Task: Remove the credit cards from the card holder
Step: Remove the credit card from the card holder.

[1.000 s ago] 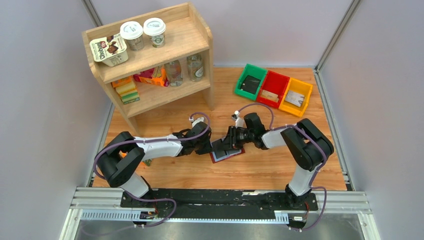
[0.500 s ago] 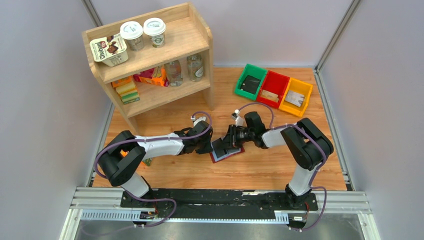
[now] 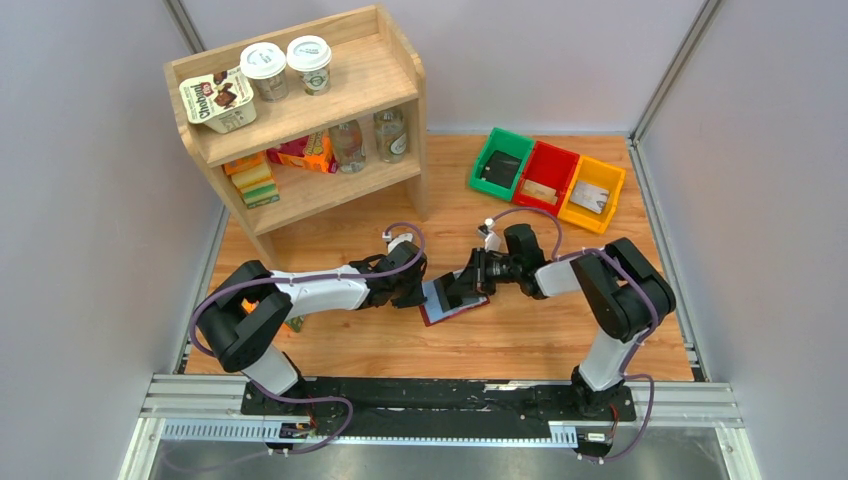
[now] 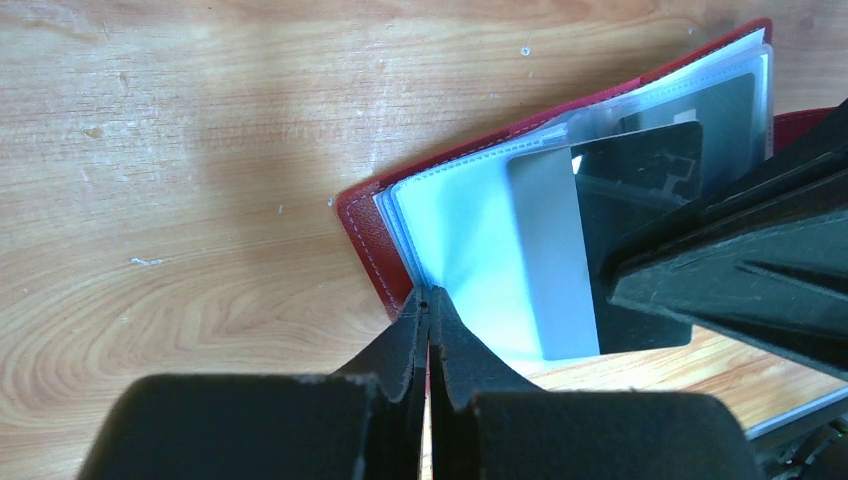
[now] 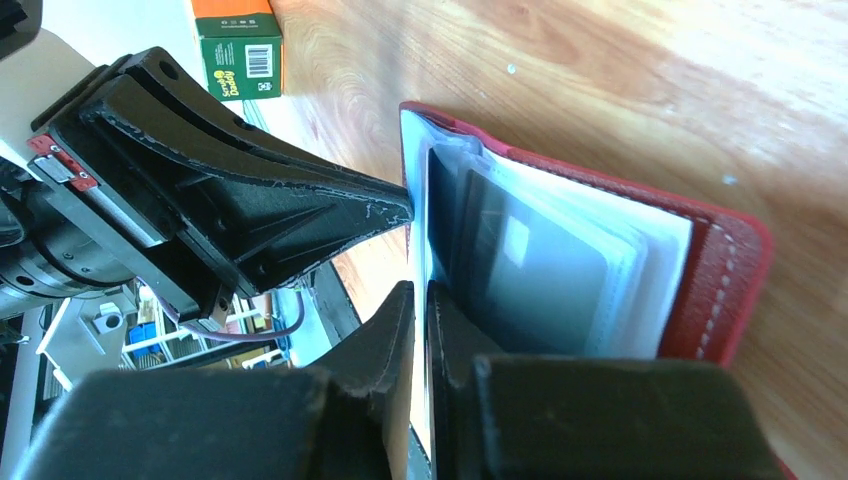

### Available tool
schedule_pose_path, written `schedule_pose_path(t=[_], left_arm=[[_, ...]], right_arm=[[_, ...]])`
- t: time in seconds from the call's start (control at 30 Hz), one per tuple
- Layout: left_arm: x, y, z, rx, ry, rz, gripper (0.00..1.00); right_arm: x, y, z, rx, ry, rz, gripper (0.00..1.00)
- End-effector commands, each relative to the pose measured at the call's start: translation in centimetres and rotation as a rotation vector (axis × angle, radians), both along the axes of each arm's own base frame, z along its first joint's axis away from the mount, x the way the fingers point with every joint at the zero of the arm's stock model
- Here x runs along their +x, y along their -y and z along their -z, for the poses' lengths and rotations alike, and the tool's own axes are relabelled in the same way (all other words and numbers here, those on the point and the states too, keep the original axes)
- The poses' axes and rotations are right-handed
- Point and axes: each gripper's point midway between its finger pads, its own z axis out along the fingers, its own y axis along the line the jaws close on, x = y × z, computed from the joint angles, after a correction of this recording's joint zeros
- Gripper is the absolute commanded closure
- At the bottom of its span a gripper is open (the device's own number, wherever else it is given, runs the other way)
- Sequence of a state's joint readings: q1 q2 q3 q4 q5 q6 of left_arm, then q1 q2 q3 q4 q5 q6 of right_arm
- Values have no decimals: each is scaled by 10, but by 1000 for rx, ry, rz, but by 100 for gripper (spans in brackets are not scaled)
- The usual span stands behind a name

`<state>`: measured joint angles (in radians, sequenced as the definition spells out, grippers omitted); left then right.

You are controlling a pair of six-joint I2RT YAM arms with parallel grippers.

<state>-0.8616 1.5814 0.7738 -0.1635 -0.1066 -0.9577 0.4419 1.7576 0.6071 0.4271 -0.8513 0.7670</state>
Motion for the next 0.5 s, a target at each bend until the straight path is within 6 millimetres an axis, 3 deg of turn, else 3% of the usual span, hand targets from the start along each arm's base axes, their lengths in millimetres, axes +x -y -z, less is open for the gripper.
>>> schedule_pose_path(t=[0.0, 0.07, 0.3, 0.43, 0.47], left_arm=[[-21, -35, 33, 179, -82, 22, 100], [-21, -35, 33, 178, -83, 20, 100], [-16, -31, 21, 135, -53, 3, 96], [-8, -21, -5, 64, 2, -7, 82], [-6, -18, -16, 40, 24, -7, 74]], right_arm=[[6, 6, -18, 48, 64, -1, 92], [7, 9, -17, 41, 63, 6, 98], [10, 25, -23, -50, 126, 34, 100], [12, 41, -34, -165, 202, 57, 100], [15, 45, -39, -193, 234, 70, 100]])
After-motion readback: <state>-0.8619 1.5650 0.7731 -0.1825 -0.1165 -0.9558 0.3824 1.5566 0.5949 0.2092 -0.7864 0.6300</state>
